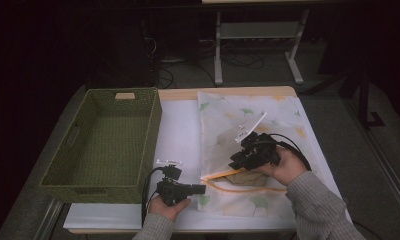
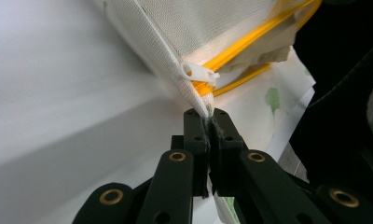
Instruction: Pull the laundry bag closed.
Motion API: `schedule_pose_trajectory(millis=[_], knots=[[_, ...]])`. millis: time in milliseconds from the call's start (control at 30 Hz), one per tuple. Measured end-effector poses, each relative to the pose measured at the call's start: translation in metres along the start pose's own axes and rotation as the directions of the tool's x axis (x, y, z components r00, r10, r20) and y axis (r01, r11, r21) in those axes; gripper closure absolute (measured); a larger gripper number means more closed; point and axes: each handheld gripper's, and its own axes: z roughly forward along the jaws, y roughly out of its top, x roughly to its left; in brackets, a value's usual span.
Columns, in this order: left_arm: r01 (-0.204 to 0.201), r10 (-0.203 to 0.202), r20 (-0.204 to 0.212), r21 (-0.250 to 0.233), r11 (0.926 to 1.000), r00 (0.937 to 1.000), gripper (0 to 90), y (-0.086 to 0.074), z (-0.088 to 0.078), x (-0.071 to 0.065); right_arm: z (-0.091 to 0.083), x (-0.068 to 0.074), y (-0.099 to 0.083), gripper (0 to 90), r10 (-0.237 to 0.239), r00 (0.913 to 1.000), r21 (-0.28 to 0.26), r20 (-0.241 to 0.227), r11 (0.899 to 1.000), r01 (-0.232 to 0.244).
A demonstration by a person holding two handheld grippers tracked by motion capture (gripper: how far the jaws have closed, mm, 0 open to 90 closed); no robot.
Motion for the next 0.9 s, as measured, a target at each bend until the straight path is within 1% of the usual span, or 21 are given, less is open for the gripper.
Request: schedule_pose_trajectory(millis=[100, 167, 200, 233, 267, 333, 400, 433, 467, 567, 600, 633, 700, 767, 800, 833, 900], knots=[[-0.008, 0.008, 0.003, -0.013, 0.9999, 1.0000, 87.0, 0.000, -0.004, -0.001, 0.002, 0.001, 0.004, 70.4, -0.005, 1.0000, 0.001, -0.004, 1.000, 0.005], [-0.010, 0.010, 0.001, -0.020, 0.9998, 1.0000, 87.1, 0.000, -0.006, -0.002, 0.006, 0.003, 0.009, 72.6, -0.011, 0.9999, 0.005, -0.010, 1.000, 0.011], [-0.005, 0.005, 0.006, -0.025, 0.9997, 1.0000, 87.1, 0.000, -0.006, -0.001, 0.010, 0.006, 0.015, 72.7, -0.022, 0.9997, 0.014, -0.009, 1.000, 0.022], [0.001, -0.001, 0.012, -0.027, 0.9996, 0.9999, 87.1, -0.001, -0.006, 0.001, 0.010, 0.006, 0.015, 72.7, -0.022, 0.9997, 0.014, -0.009, 1.000, 0.022], [0.007, -0.007, 0.020, -0.030, 0.9995, 0.9998, 87.3, -0.002, -0.006, 0.002, 0.014, 0.009, 0.021, 72.7, -0.036, 0.9993, 0.022, -0.011, 0.999, 0.036], [0.008, -0.007, 0.017, -0.030, 0.9995, 0.9998, 87.6, -0.005, -0.005, 0.003, 0.016, 0.010, 0.024, 72.7, -0.039, 0.9991, 0.029, -0.014, 0.999, 0.040], [0.006, -0.006, 0.016, -0.030, 0.9995, 0.9999, 87.9, -0.006, -0.004, 0.002, 0.024, 0.012, 0.030, 72.7, -0.050, 0.9985, 0.039, -0.021, 0.998, 0.051], [0.005, -0.004, 0.015, -0.032, 0.9995, 0.9999, 87.9, -0.007, -0.004, 0.002, 0.024, 0.012, 0.030, 72.7, -0.050, 0.9985, 0.039, -0.021, 0.998, 0.051], [0.004, -0.003, 0.024, -0.035, 0.9994, 0.9997, 87.8, -0.008, -0.003, 0.002, 0.029, 0.013, 0.034, 72.3, -0.053, 0.9982, 0.048, -0.027, 0.997, 0.054], [0.004, -0.003, 0.031, -0.036, 0.9993, 0.9995, 87.4, -0.009, -0.002, 0.002, 0.033, 0.015, 0.038, 71.5, -0.058, 0.9980, 0.057, -0.024, 0.997, 0.060], [0.011, -0.010, 0.036, -0.039, 0.9992, 0.9993, 87.2, -0.010, -0.002, 0.003, 0.037, 0.015, 0.040, 71.2, -0.060, 0.9976, 0.063, -0.033, 0.996, 0.062], [0.018, -0.017, 0.041, -0.041, 0.9990, 0.9990, 87.0, -0.011, -0.002, 0.004, 0.040, 0.016, 0.041, 71.0, -0.060, 0.9977, 0.071, -0.032, 0.996, 0.062], [0.019, -0.017, 0.043, -0.039, 0.9991, 0.9989, 86.8, -0.013, -0.002, 0.005, 0.044, 0.016, 0.043, 70.7, -0.059, 0.9975, 0.079, -0.040, 0.995, 0.062], [0.022, -0.020, 0.043, -0.039, 0.9990, 0.9989, 86.2, -0.014, -0.002, 0.005, 0.047, 0.017, 0.044, 70.7, -0.060, 0.9973, 0.084, -0.043, 0.994, 0.063], [0.021, -0.019, 0.037, -0.035, 0.9992, 0.9991, 86.2, -0.015, -0.001, 0.005, 0.051, 0.018, 0.046, 70.5, -0.058, 0.9969, 0.088, -0.054, 0.994, 0.063], [0.021, -0.020, 0.035, -0.032, 0.9993, 0.9992, 86.2, -0.016, -0.001, 0.004, 0.051, 0.018, 0.046, 70.5, -0.058, 0.9969, 0.088, -0.054, 0.994, 0.063], [0.010, -0.009, 0.025, -0.032, 0.9994, 0.9997, 86.9, -0.016, -0.001, 0.004, 0.056, 0.019, 0.048, 70.3, -0.056, 0.9964, 0.093, -0.064, 0.994, 0.061]])
